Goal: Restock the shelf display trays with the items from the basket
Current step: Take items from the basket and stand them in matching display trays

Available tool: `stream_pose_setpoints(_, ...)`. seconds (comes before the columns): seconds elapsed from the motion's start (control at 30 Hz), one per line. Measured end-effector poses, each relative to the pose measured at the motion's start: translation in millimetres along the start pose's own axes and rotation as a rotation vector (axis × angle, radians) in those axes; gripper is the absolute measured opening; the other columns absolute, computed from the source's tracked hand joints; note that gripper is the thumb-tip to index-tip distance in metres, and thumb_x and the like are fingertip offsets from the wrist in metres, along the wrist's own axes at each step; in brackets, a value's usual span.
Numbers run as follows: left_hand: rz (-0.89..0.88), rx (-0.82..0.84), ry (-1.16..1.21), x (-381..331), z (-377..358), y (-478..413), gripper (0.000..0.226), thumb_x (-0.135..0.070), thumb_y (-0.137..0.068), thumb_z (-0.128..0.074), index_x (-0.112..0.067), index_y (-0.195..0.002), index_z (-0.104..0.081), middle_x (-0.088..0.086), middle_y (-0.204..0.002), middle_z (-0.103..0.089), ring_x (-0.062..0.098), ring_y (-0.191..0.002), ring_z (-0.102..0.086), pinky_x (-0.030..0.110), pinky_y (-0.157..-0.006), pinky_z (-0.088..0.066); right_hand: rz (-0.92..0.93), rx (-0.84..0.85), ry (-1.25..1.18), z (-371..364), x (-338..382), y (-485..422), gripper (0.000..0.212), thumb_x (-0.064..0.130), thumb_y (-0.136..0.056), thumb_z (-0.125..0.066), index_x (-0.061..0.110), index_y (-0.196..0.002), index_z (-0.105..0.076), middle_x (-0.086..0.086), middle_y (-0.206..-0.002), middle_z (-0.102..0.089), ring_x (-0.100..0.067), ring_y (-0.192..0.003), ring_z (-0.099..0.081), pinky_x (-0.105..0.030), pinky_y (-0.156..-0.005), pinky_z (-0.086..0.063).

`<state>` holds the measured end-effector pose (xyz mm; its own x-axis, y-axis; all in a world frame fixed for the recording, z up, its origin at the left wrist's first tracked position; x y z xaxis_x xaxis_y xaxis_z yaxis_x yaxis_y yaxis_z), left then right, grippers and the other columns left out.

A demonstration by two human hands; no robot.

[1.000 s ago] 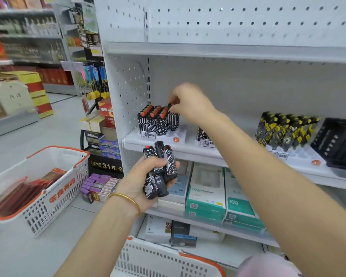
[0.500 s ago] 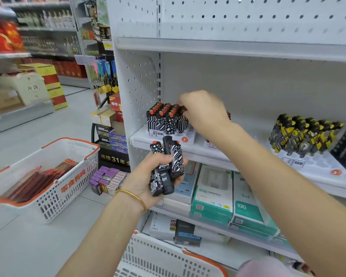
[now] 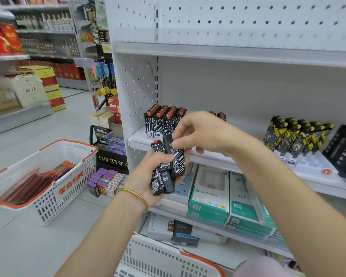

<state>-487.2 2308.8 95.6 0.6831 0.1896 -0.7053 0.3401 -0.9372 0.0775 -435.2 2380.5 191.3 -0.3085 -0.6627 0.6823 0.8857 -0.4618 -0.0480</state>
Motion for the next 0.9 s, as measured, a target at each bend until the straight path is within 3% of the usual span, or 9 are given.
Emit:
stream_pose_setpoints(0.07,-0.002,-0.030,0.001,-2.4,0.7,-0.9,0.050,-0.004,-0.069,-0.057,-0.011,-0.117,-0.052,0.011,-0.082,-0.067,0.020,-0.066,-0.067,0.029,-0.053,-0.056,-0.002,-0.049,-0.065,6.7,0.1,-2.1,0.008,0.010,-0.080,-0.072,0.005,-0.083,-0.066,-0.002,-0.061,-0.062,-0.007,-0.048,-0.056,-0.019,-0.042,-0.040)
stream_pose_setpoints(0.13,0.005,-0.058,-0.020,-4.1,3.6,-2.5,0.038,0.001,-0.079,-0.053,-0.011,-0.115,-0.050,0.011,-0.082,-0.066,0.019,-0.062,-0.067,0.028,-0.051,-0.055,0.023,-0.204,-0.084,26.8,2.9,-5.3,0.006,0.010,-0.080,-0.071,0.007,-0.081,-0.066,-0.005,-0.058,-0.062,-0.006,-0.040,-0.051,-0.018,-0.040,-0.039)
stream_pose_setpoints(0.2,0.013,-0.073,-0.044,-5.0,6.6,-3.1,0.029,0.002,-0.087,-0.048,-0.012,-0.113,-0.049,0.010,-0.083,-0.065,0.017,-0.060,-0.067,0.027,-0.050,-0.055,0.053,-0.370,0.003,49.1,6.4,-11.6,0.005,0.008,-0.082,-0.069,0.011,-0.083,-0.065,-0.004,-0.057,-0.061,-0.007,-0.037,-0.050,-0.015,-0.041,-0.039)
stream_pose_setpoints(0.27,0.023,-0.074,-0.054,-5.5,8.6,-3.1,0.027,0.001,-0.088,-0.047,-0.012,-0.112,-0.050,0.010,-0.084,-0.064,0.017,-0.060,-0.067,0.027,-0.050,-0.055,0.074,-0.429,0.158,58.0,10.7,-23.1,0.007,0.006,-0.084,-0.064,0.012,-0.088,-0.064,-0.001,-0.059,-0.059,-0.006,-0.040,-0.051,-0.013,-0.042,-0.039)
stream_pose_setpoints(0.43,0.052,-0.065,-0.047,-6.5,10.4,-2.8,0.033,-0.001,-0.086,-0.049,-0.010,-0.118,-0.050,0.011,-0.086,-0.063,0.018,-0.061,-0.067,0.027,-0.050,-0.054,0.077,-0.373,0.357,43.5,5.7,-53.5,0.018,0.006,-0.088,-0.060,0.006,-0.104,-0.065,-0.005,-0.082,-0.056,-0.019,-0.073,-0.054,-0.024,-0.065,-0.042)
stream_pose_setpoints(0.57,0.069,-0.055,-0.056,-6.4,10.2,-1.2,0.034,-0.001,-0.086,-0.049,-0.011,-0.119,-0.050,0.011,-0.086,-0.064,0.019,-0.062,-0.067,0.027,-0.049,-0.054,0.093,-0.378,0.359,38.2,3.8,-57.4,0.017,0.005,-0.087,-0.061,0.005,-0.103,-0.066,-0.007,-0.083,-0.059,-0.020,-0.074,-0.056,-0.024,-0.061,-0.044)
stream_pose_setpoints(0.63,0.076,-0.057,-0.062,-6.1,9.7,-0.8,0.036,-0.001,-0.086,-0.049,-0.011,-0.120,-0.050,0.011,-0.085,-0.065,0.018,-0.062,-0.067,0.027,-0.049,-0.054,0.096,-0.374,0.380,39.1,5.5,-57.3,0.017,0.005,-0.087,-0.061,0.005,-0.103,-0.066,-0.010,-0.087,-0.062,-0.024,-0.075,-0.060,-0.027,-0.067,-0.050)
stream_pose_setpoints(0.73,0.090,-0.065,-0.080,-4.5,8.4,-0.4,0.056,-0.002,-0.077,-0.054,-0.007,-0.132,-0.047,0.011,-0.085,-0.064,0.018,-0.060,-0.067,0.026,-0.049,-0.054,0.079,-0.322,0.406,40.5,6.1,-59.1,0.017,0.003,-0.087,-0.062,0.005,-0.102,-0.067,-0.016,-0.095,-0.067,-0.030,-0.082,-0.067,-0.039,-0.080,-0.055)
stream_pose_setpoints(0.9,0.101,-0.060,-0.107,-2.9,7.0,0.8,0.074,-0.006,-0.066,-0.058,-0.003,-0.138,-0.042,0.011,-0.085,-0.064,0.019,-0.058,-0.066,0.026,-0.048,-0.053,0.092,-0.348,0.466,35.9,2.9,-59.9,0.018,0.005,-0.086,-0.062,0.009,-0.102,-0.069,-0.014,-0.100,-0.067,-0.025,-0.080,-0.062,-0.034,-0.080,-0.054)
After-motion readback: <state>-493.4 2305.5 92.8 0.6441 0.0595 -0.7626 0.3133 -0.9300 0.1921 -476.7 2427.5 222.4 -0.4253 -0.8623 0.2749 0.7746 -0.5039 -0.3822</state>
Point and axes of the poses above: each hand's wrist, its own y-axis away from the middle knuckle, its own z-axis out of the back of the hand, x = y × z, the point moved 7 cm from there along -y, towards the middle knuckle
